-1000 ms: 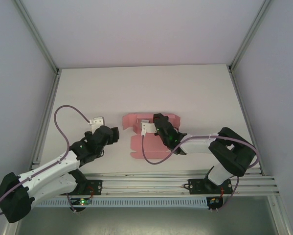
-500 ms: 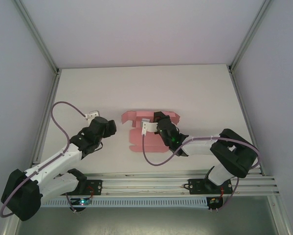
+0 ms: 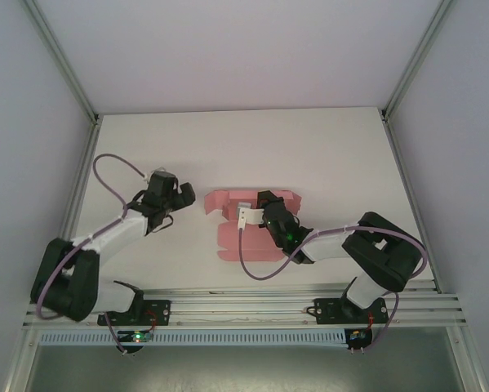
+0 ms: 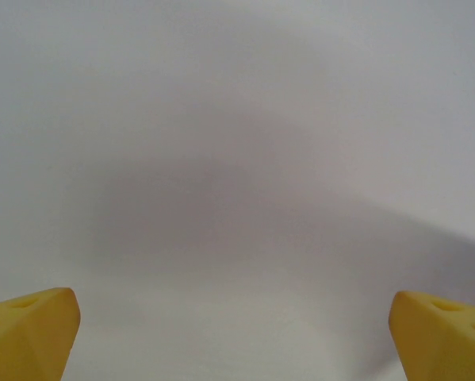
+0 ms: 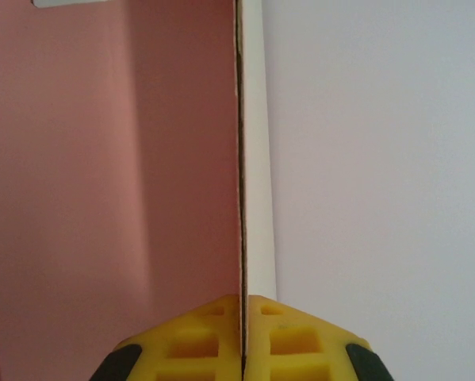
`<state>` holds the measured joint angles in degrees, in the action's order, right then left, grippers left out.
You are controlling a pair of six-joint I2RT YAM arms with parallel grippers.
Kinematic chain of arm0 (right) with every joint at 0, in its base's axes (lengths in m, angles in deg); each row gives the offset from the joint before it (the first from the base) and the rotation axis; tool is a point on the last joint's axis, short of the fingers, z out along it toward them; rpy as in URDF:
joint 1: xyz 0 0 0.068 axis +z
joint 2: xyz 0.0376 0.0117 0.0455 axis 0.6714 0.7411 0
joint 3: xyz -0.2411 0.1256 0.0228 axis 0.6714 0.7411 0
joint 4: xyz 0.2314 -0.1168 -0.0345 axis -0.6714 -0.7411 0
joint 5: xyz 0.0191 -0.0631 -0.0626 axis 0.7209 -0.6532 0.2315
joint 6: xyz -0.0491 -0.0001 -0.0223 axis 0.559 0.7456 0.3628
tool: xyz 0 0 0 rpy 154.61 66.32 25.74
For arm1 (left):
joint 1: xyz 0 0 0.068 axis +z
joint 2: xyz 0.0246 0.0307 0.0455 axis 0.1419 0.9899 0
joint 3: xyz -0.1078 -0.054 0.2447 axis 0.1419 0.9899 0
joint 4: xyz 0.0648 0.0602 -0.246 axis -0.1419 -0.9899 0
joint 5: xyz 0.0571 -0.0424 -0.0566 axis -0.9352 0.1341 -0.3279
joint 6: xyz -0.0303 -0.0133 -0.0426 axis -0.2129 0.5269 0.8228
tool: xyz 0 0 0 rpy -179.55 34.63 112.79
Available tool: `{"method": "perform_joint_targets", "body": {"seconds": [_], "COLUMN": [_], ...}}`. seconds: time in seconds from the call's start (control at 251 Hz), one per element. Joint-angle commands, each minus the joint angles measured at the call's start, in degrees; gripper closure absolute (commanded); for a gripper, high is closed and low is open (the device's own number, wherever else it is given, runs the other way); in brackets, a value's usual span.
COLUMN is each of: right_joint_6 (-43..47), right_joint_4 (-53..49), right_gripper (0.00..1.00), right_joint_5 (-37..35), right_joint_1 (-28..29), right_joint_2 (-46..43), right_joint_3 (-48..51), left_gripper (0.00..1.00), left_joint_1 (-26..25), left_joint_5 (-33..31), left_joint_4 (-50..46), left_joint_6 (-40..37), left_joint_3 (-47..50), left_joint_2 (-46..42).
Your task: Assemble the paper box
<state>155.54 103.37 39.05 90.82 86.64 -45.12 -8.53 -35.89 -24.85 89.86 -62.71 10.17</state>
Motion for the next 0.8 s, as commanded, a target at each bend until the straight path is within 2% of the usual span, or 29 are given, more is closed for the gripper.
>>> {"method": "perform_joint_targets", "body": {"seconds": [0.0, 0.148, 0.212, 0.794], "right_joint_6": [-0.33, -1.92, -1.58, -2.2], "right_joint_4": [2.16, -1.01, -0.83, -1.18], "right_gripper": [0.99, 0.99, 0.99, 0.99], "right_joint_5": [-0.32, 0.44, 0.15, -1.79], "right_joint_1": [1.11, 1.13, 1.14, 1.13], "right_joint_2": [0.11, -1.86, -1.87, -0.96], "right_joint_3": [0.61, 0.28, 0.23, -0.57], "left_gripper": [0.0, 0.0, 0.0, 0.0], "left_joint_1": [0.72, 0.56, 0.19, -5.17], "left_joint_5": [5.86, 19.5, 21.97, 22.43], "left_joint_4": [2.66, 7.51, 8.76, 13.19], "left_joint_6": [-2.97, -8.23, -9.47, -12.65], "left_joint_3": [-6.34, -8.84, -8.47, -0.14], "left_joint_2": [6.35, 12.4, 12.83, 6.83]}}
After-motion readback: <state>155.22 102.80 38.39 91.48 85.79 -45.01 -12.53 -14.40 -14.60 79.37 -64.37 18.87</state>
